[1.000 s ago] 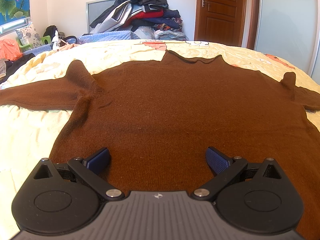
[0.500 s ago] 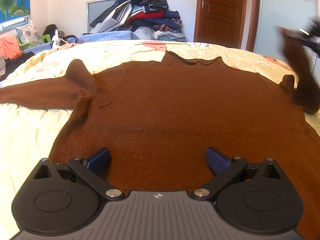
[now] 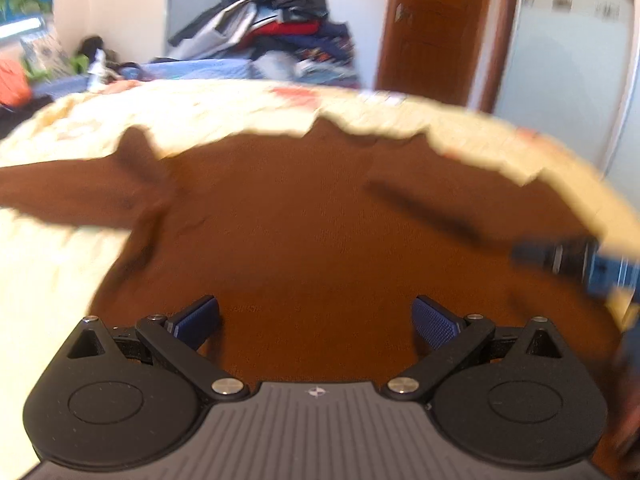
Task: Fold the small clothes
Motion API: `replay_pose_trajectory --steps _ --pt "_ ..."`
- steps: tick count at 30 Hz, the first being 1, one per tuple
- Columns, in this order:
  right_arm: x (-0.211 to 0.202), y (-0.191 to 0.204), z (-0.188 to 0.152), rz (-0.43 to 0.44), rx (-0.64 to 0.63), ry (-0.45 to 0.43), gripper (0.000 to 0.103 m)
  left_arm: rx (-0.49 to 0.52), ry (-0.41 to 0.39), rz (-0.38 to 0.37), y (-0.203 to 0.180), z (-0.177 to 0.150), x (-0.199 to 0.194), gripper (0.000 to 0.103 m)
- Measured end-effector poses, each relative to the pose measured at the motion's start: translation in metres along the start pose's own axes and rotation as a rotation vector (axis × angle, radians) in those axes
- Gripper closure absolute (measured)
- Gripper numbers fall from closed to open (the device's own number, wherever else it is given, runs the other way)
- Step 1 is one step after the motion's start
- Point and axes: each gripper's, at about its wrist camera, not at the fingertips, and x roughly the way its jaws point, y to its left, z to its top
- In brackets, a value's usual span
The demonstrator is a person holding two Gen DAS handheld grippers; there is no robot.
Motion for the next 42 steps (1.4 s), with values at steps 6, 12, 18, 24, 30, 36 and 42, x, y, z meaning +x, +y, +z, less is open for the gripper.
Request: replay_pose_trajectory --steps 6,12,18,24,30,36,42 --pt "-0.004 -0.033 -0.004 0.012 0.22 -0.089 0.005 0.068 0.023 0.085 -0.049 0.084 0.056 0.0" --pt "0.001 -0.043 -0.008 0.057 0.26 -0.101 0.003 0.311 0.117 0.096 -0.12 0.103 0.128 0.0" --pt "0.007 -0.046 -0.007 0.086 0.288 -0.1 0.0 0.278 0.174 0.193 -0.108 0.104 0.156 0.082" --pt "0.009 -0.047 -0.005 0.102 0.291 -0.1 0.0 0.091 -0.043 0.201 -0.059 0.124 0.104 0.095" --pt "0.011 -0.047 -0.005 0.1 0.285 -0.097 0.0 -0.033 -0.064 0.318 0.014 0.109 0.084 0.096" --pt "0.013 -0.046 -0.005 0.097 0.274 -0.092 0.0 -0.151 -0.004 0.358 0.067 0.071 0.067 0.097" --pt "0.014 -0.044 -0.004 0.089 0.255 -0.085 0.0 -0.36 0.105 -0.028 0.075 0.079 0.073 0.09"
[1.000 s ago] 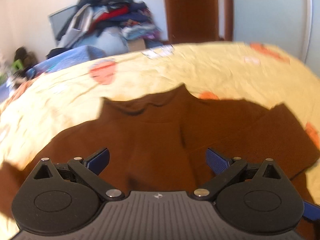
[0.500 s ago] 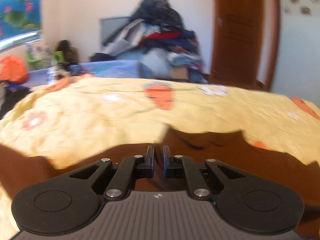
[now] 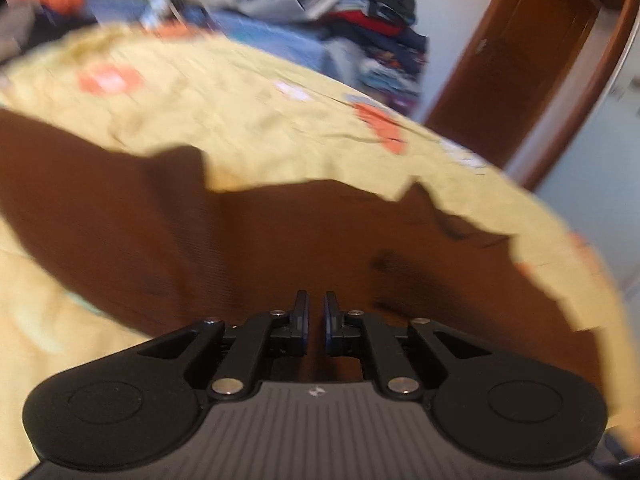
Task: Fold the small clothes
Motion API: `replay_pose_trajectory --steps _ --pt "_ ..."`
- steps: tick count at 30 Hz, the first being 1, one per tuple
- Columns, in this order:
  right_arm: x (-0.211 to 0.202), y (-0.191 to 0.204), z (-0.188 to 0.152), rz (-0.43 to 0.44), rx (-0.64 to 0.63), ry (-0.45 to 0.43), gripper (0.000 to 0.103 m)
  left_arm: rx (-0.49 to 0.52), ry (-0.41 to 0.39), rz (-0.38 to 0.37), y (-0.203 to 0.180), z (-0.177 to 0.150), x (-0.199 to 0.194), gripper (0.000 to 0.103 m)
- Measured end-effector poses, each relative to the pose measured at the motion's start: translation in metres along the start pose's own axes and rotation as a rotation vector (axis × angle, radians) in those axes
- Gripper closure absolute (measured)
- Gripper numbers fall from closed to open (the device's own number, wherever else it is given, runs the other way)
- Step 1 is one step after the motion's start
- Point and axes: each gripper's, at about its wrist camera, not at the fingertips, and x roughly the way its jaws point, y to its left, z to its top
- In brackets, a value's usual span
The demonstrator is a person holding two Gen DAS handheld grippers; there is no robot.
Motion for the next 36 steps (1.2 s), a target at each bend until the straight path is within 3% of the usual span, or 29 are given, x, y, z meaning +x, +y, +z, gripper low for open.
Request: replay_pose_trajectory --steps 2,3,4,6,8,9,10,11,14,17,22,24,29,32,34,36 --pt "0.0 0.0 0.0 0.0 0.001 -0.001 0.0 -0.122 0.078 -0.104 0.002 0.011 0.018 0.07" --pt "0.0 0.0 0.0 0.0 0.001 -0.001 0.0 -0.159 0.103 -0.134 0.003 0.013 0.028 0.046" --pt "0.0 0.0 0.0 0.0 0.001 -0.001 0.0 -0.177 0.107 -0.147 0.001 0.015 0.035 0.036" --pt "0.0 0.0 0.0 0.001 0.001 -0.001 0.0 -0.143 0.082 -0.145 -0.01 0.017 0.043 0.036" --pt "0.0 0.0 0.0 0.001 0.003 -0.001 0.0 -0.068 0.076 -0.116 -0.025 0.017 0.049 0.037" --pt "0.0 0.0 0.0 0.002 0.003 -0.002 0.0 -0.039 0.069 -0.092 -0.031 0.017 0.051 0.044" --pt "0.0 0.0 0.0 0.002 0.003 -0.002 0.0 -0.019 0.062 -0.075 -0.034 0.016 0.053 0.068" --pt "0.0 0.0 0.0 0.002 0.003 -0.002 0.0 -0.003 0.075 -0.071 -0.036 0.017 0.055 0.079" --pt "0.0 0.0 0.0 0.005 0.006 -0.002 0.0 0.028 0.07 -0.039 -0.036 0.017 0.052 0.096" --pt "0.0 -0.001 0.0 0.008 0.008 -0.002 0.0 0.034 0.027 -0.049 -0.037 0.02 0.036 0.099" --pt "0.0 -0.001 0.0 0.007 0.008 -0.003 0.0 -0.006 -0.123 -0.229 -0.024 0.031 -0.03 0.1" --pt "0.0 -0.001 0.0 0.007 0.007 -0.002 0.0 0.004 -0.116 -0.198 -0.014 0.029 -0.035 0.1" --pt "0.0 0.002 0.0 0.001 -0.007 0.002 0.0 0.014 0.019 0.002 0.027 0.0 -0.006 0.101" --pt "0.001 0.013 0.003 -0.032 -0.061 0.04 0.0 -0.001 0.004 0.014 0.039 -0.006 -0.014 0.101" --pt "0.001 0.027 0.011 0.004 -0.113 0.073 0.0 0.03 -0.02 0.027 0.039 -0.002 -0.021 0.101" --pt "-0.001 0.046 0.024 0.046 -0.2 0.049 0.0 0.053 -0.028 0.031 0.039 0.002 -0.026 0.101"
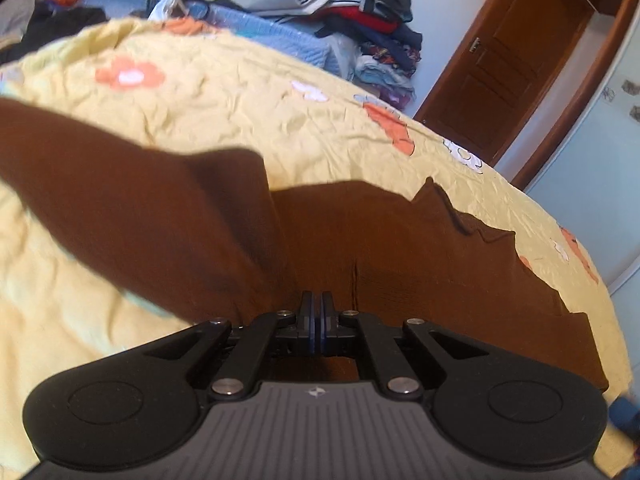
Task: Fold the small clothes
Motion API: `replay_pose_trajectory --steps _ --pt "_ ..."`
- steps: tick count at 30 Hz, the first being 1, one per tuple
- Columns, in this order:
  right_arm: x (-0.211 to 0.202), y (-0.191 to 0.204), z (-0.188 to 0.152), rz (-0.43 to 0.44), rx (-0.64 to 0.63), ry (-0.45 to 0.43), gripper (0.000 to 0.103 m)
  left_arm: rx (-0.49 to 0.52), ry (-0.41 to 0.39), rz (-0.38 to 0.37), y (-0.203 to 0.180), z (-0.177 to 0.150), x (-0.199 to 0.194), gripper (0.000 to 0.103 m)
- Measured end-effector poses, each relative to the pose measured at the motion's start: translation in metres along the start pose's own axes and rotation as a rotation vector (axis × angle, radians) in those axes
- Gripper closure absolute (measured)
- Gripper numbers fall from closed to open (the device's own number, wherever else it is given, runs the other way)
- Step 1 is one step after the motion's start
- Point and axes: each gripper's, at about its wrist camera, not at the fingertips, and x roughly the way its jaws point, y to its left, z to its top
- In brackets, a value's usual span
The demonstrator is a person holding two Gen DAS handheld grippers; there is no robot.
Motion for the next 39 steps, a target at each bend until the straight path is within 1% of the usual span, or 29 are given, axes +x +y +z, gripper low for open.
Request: replay_pose_trajectory --steps 2,4,6,7,9,11,12,13,14,15,16,18,20,21,22,26,28,29,30,31,32,33,34,36,37,39 --pt "0.005 0.016 0.018 -0.019 -0.119 -0.037 0.0 -0.001 -0.014 0.0 0.002 0.003 -0.007 0.101" --pt "0.022 0.02 0.031 -0.064 -0.193 -0.012 0.0 -0.036 -0.064 0.016 0.009 0.006 -0.016 0.1" --pt "0.049 0.014 0.032 -0.143 -0.199 0.078 0.0 -0.095 -0.126 0.05 0.022 0.008 -0.026 0.099" --pt "0.06 0.01 0.027 -0.172 -0.19 0.125 0.0 -0.134 -0.147 0.068 0.031 0.009 -0.03 0.098" --pt "0.077 0.006 0.011 -0.188 -0.198 0.207 0.0 -0.212 -0.168 0.102 0.052 0.011 -0.036 0.096" --pt "0.077 0.015 -0.009 -0.214 -0.312 0.165 0.0 -0.309 -0.168 0.163 0.079 0.015 -0.038 0.088" --pt "0.079 0.021 -0.012 -0.236 -0.352 0.186 0.0 -0.366 -0.166 0.191 0.095 0.017 -0.037 0.08" --pt "0.08 0.025 -0.014 -0.249 -0.372 0.188 0.0 -0.432 -0.171 0.215 0.111 0.019 -0.038 0.071" --pt "0.082 0.026 -0.015 -0.26 -0.381 0.194 0.0 -0.503 -0.188 0.236 0.129 0.021 -0.039 0.068" --pt "0.082 0.027 -0.016 -0.267 -0.39 0.196 0.0 -0.576 -0.209 0.253 0.145 0.022 -0.04 0.058" --pt "0.082 0.029 -0.016 -0.27 -0.393 0.196 0.0 -0.639 -0.234 0.258 0.161 0.022 -0.042 0.054" --pt "0.08 0.027 -0.015 -0.269 -0.388 0.194 0.0 -0.723 -0.286 0.229 0.183 0.026 -0.044 0.05" --pt "0.08 0.027 -0.016 -0.269 -0.386 0.193 0.0 -0.764 -0.306 0.208 0.196 0.032 -0.044 0.043" --pt "0.08 0.027 -0.015 -0.269 -0.386 0.193 0.0 -0.772 -0.314 0.203 0.199 0.036 -0.042 0.038" --pt "0.08 0.027 -0.015 -0.271 -0.387 0.193 0.0 -0.778 -0.326 0.209 0.202 0.039 -0.041 0.035" --pt "0.083 0.025 -0.013 -0.271 -0.379 0.189 0.0 -0.809 -0.361 0.252 0.213 0.055 -0.033 0.035" --pt "0.082 0.023 -0.013 -0.269 -0.375 0.188 0.0 -0.824 -0.366 0.266 0.219 0.062 -0.03 0.036" --pt "0.082 0.023 -0.012 -0.268 -0.374 0.188 0.0 -0.822 -0.368 0.276 0.22 0.064 -0.03 0.038" --pt "0.082 0.023 -0.012 -0.267 -0.373 0.188 0.0 -0.797 -0.369 0.293 0.22 0.068 -0.029 0.062" --pt "0.082 0.023 -0.012 -0.265 -0.371 0.187 0.0 -0.743 -0.343 0.317 0.215 0.073 -0.024 0.1" --pt "0.082 0.023 -0.012 -0.264 -0.368 0.186 0.0 -0.681 -0.313 0.346 0.208 0.078 -0.021 0.099" --pt "0.081 0.022 -0.012 -0.261 -0.364 0.185 0.0 -0.627 -0.32 0.368 0.196 0.081 -0.021 0.099" --pt "0.08 0.022 -0.012 -0.258 -0.36 0.183 0.0 -0.566 -0.336 0.355 0.18 0.082 -0.025 0.099" --pt "0.079 0.021 -0.011 -0.253 -0.35 0.18 0.0 -0.439 -0.36 0.273 0.138 0.084 -0.03 0.1" --pt "0.079 0.02 -0.011 -0.25 -0.345 0.178 0.0 -0.357 -0.359 0.225 0.112 0.084 -0.031 0.1" --pt "0.078 0.019 -0.01 -0.245 -0.337 0.176 0.0 -0.15 -0.344 0.111 0.048 0.078 -0.031 0.1"
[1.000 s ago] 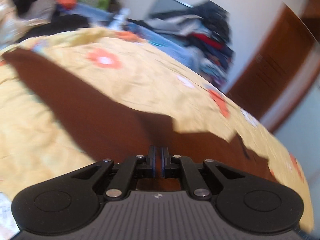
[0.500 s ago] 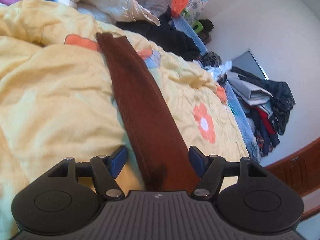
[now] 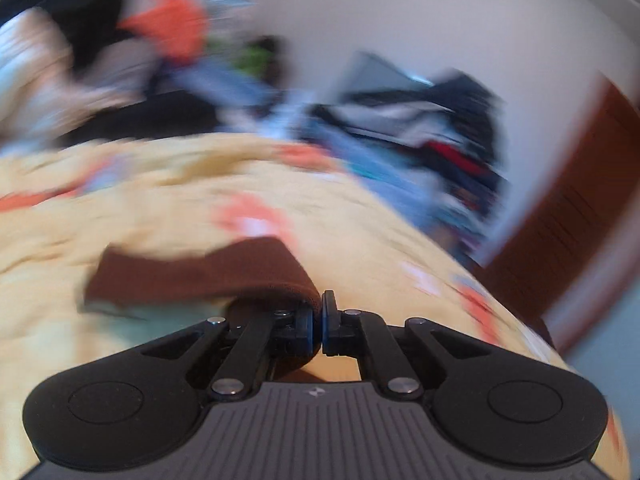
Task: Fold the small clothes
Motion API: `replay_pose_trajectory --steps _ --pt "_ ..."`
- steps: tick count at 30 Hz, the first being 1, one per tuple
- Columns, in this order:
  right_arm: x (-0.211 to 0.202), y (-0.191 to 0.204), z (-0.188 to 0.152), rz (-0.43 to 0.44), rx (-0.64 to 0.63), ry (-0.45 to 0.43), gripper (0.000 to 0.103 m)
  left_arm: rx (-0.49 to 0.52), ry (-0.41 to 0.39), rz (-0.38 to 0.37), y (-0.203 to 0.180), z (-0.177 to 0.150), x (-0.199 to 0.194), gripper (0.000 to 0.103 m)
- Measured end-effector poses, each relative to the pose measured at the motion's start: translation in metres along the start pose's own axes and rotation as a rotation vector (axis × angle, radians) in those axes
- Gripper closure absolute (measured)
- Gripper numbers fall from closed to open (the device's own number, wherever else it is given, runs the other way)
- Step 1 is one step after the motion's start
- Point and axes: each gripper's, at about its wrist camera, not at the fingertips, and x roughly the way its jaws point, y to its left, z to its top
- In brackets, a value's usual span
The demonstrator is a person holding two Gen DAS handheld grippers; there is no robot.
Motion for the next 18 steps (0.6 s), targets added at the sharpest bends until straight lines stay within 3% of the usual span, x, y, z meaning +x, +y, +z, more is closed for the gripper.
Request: replay_pose_trajectory --steps 2,4,5,7,10,11,13,15,18 --pt "0.0 -0.001 0.0 0.003 0.005 -0.002 0.0 0.217 0.095 -0.168 -0.063 -0.028 -0.006 0.099" --pt "-0.001 -0.001 0.0 0.006 0.009 -0.004 0.0 0.376 0.343 -0.355 -0.111 -0.065 0.003 0.097" --pt "-0.001 -0.001 0.0 0.007 0.012 -0.005 0.0 0.422 0.443 -0.415 -0.126 -0.084 0.006 0.097" --pt "-0.002 -0.001 0.0 0.01 0.017 -0.006 0.0 0.474 0.513 -0.433 -0.141 -0.109 0.003 0.095" --pt "-0.002 -0.002 0.0 0.015 0.025 -0.009 0.0 0.433 0.461 -0.426 -0.127 -0.116 -0.013 0.082" --pt "-0.002 -0.002 0.0 0.016 0.026 -0.01 0.0 0.383 0.435 -0.421 -0.114 -0.112 -0.018 0.067" --pt "-0.002 -0.002 0.0 0.015 0.026 -0.009 0.0 0.266 0.362 -0.366 -0.082 -0.106 -0.03 0.02" --pt "-0.002 -0.002 0.0 0.015 0.026 -0.009 0.0 0.187 0.276 -0.293 -0.053 -0.111 -0.048 0.015" --pt "-0.001 0.001 0.001 0.0 0.008 -0.003 0.0 0.15 0.269 -0.244 -0.028 -0.124 -0.063 0.015"
